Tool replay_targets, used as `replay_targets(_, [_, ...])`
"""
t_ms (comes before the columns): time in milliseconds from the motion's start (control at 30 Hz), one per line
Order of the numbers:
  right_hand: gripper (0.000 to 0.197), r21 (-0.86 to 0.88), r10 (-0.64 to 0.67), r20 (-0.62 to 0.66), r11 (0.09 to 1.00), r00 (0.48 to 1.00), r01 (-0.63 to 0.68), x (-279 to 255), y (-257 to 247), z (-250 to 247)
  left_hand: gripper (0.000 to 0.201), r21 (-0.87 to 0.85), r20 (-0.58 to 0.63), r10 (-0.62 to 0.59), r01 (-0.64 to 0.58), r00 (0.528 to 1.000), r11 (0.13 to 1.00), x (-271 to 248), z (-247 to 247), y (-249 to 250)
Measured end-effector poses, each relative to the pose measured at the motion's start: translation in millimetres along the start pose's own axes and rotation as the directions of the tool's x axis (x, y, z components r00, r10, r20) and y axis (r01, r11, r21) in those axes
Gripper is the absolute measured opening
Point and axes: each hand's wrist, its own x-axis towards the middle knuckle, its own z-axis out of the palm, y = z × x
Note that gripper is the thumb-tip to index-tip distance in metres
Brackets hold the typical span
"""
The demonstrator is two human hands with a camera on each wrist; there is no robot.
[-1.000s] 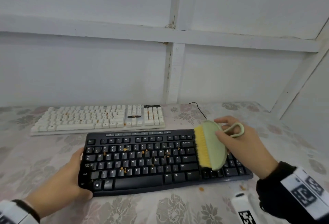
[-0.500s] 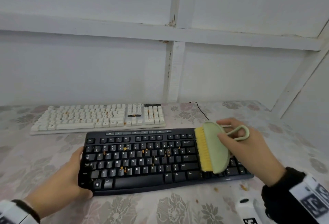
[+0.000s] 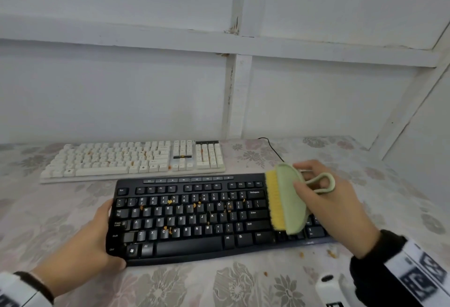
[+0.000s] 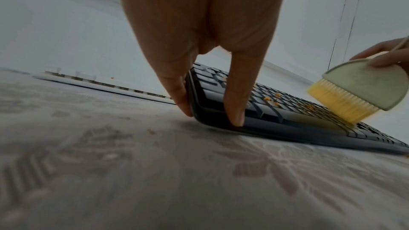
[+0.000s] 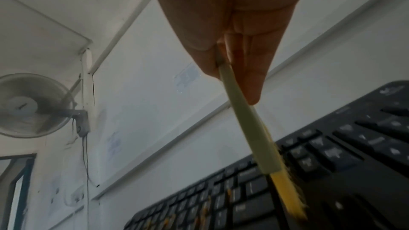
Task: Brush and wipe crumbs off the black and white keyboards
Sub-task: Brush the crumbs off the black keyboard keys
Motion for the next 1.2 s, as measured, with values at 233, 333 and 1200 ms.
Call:
replay_targets(233, [0.024,-0.022,0.112,0.194,0.994,0.975,-0.11,-27.7,5.9,-0.2,0.103,0.013,0.013,-0.014,0.014,1.0,1.0,0.8,-0.6,-0.5])
replay_targets(333, [0.021,0.041,0.082,0.075,0.995,0.994,-0.086,-10.2,-6.3,-11.5,0.103,0.017,0.011,-0.012,0.012,1.0,1.0,-0.1,-0.9,0.3])
replay_targets(1200, [0.02,0.082,0.025,0.021,0.996,0.999,-0.026,15.7,-15.3,10.2,0.098,0.034,0.021,0.009,-0.009,1.0,0.999,-4.0,-0.7,8.4])
